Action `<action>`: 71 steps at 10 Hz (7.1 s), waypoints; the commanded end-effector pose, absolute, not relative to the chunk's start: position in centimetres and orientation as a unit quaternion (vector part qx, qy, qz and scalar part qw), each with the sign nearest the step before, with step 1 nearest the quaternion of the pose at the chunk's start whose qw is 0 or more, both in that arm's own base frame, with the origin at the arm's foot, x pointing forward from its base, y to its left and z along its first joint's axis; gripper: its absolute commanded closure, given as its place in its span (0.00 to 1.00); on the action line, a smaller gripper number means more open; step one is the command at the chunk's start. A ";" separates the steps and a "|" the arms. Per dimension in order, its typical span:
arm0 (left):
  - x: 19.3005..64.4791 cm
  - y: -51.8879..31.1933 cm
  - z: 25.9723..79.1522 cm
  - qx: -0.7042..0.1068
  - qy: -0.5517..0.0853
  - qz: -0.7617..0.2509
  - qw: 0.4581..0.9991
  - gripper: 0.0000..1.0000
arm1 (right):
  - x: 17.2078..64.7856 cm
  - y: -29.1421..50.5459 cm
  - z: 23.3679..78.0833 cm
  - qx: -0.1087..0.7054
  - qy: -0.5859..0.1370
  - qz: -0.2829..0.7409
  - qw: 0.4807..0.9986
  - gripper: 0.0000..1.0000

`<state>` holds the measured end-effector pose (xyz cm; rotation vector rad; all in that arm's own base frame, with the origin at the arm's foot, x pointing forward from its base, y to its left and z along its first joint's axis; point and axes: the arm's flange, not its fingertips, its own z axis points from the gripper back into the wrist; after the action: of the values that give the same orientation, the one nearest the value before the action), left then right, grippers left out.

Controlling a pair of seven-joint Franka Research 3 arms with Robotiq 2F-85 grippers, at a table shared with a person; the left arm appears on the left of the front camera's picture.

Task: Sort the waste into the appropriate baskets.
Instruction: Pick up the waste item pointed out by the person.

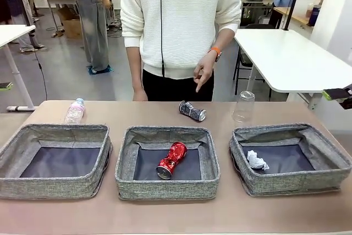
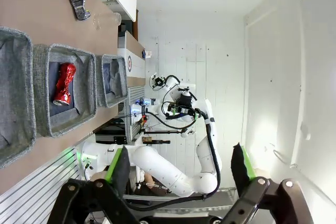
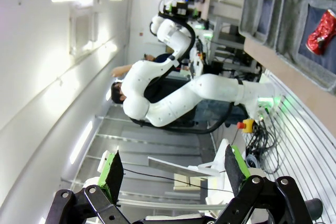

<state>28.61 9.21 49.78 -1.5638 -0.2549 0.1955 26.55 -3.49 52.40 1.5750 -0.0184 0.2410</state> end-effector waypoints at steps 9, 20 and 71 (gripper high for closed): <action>28.3 9.3 50.0 -0.697 -0.112 0.091 0.702 0.00 | 26.5 -3.5 52.4 0.707 -0.008 0.108 0.699 0.00; 28.3 9.3 50.0 -0.697 -0.112 0.091 0.702 0.00 | 38.0 19.1 48.1 0.389 -0.130 0.292 0.864 0.00; 28.3 9.3 50.0 -0.697 -0.112 0.091 0.702 0.00 | 59.3 25.3 30.3 0.110 -0.198 0.274 0.935 1.00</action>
<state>28.64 9.17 49.76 -1.5606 -0.2535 0.1967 59.07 25.07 30.82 0.2304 -0.4305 0.5676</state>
